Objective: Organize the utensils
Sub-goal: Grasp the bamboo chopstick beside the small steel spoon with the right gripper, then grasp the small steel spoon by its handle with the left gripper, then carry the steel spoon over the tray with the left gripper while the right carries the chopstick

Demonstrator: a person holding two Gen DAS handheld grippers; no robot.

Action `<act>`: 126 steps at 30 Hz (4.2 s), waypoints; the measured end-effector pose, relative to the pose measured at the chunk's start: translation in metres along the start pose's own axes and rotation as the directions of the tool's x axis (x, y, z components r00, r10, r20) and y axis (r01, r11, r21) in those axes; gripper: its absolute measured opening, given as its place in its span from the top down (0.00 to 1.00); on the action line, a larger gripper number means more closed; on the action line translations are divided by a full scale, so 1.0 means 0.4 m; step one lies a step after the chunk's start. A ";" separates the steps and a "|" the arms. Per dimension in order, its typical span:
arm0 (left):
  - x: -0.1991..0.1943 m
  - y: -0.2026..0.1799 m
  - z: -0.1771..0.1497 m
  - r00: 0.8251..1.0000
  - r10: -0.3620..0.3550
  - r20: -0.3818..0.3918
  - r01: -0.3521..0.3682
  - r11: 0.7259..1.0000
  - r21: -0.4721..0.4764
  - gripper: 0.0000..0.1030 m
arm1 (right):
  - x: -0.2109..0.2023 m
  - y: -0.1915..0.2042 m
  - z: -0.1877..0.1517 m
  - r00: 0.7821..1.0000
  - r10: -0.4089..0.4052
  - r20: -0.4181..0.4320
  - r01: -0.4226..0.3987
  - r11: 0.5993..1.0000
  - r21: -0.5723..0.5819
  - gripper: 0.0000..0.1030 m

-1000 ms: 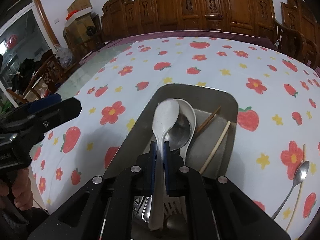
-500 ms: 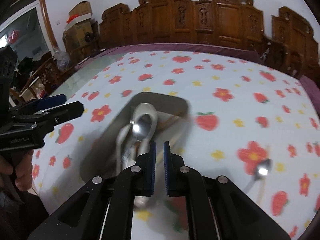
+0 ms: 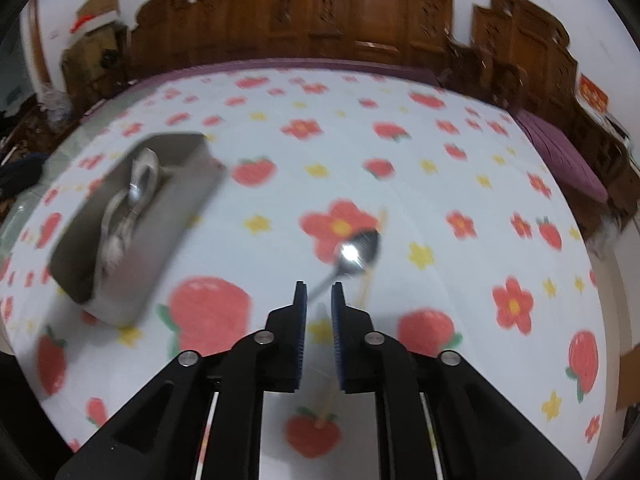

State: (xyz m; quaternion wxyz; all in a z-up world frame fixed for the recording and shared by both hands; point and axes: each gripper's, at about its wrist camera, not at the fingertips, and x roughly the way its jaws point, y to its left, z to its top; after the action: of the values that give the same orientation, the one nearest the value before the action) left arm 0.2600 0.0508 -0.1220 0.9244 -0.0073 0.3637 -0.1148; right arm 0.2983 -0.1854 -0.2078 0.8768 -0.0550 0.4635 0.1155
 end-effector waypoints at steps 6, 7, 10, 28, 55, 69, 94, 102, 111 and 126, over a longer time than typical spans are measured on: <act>0.010 -0.035 -0.012 1.000 -0.020 -0.010 0.020 1.000 0.013 0.16 | 0.072 -0.036 -0.031 0.997 -0.031 -0.069 0.034 0.999 0.035 0.86; 0.013 -0.045 -0.015 1.000 -0.024 -0.013 0.024 1.000 0.018 0.16 | 0.079 -0.036 -0.032 0.997 -0.036 -0.076 0.038 0.999 0.035 0.86; 0.021 -0.072 -0.023 0.999 -0.036 -0.021 0.037 0.999 0.031 0.16 | 0.096 -0.040 -0.032 0.995 -0.045 -0.089 0.048 0.998 0.033 0.86; 0.057 -0.248 -0.062 0.996 -0.073 -0.059 0.081 0.988 0.130 0.16 | 0.031 -0.155 -0.103 0.986 -0.120 -0.116 0.119 0.993 -0.008 0.95; 0.372 -0.457 -0.009 0.972 -0.082 -0.219 0.131 0.967 0.220 0.34 | -0.042 -0.269 -0.179 0.997 -0.046 -0.061 0.045 0.999 -0.010 0.94; 0.480 -0.472 -0.001 0.962 -0.039 -0.271 0.104 0.967 0.231 0.48 | -0.040 -0.290 -0.180 0.998 -0.032 -0.056 0.033 0.999 0.013 0.94; 0.217 -0.442 0.033 0.992 -0.080 -0.093 0.096 0.977 0.190 0.75 | -0.167 -0.182 -0.120 0.998 -0.019 0.053 0.021 0.998 -0.055 0.94; 0.117 -0.421 0.061 0.997 -0.077 -0.025 0.080 0.981 0.176 0.75 | -0.220 -0.151 -0.112 0.996 -0.021 0.085 0.027 0.997 -0.066 0.94; 0.027 -0.370 0.104 0.997 -0.063 0.037 0.056 0.987 0.151 0.75 | -0.246 -0.105 -0.090 0.993 0.000 0.116 0.009 0.997 -0.076 0.94; 0.007 -0.193 0.145 0.999 0.011 0.051 -0.014 0.998 0.063 0.75 | -0.244 0.010 -0.019 0.986 0.073 0.153 -0.058 0.993 -0.101 0.94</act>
State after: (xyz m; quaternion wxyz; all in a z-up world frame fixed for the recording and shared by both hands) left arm 0.2849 -0.0289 -0.0737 0.9338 0.0211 0.3364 -0.1202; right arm 0.2382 -0.1979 -0.1315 0.9026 -0.0728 0.3887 0.1703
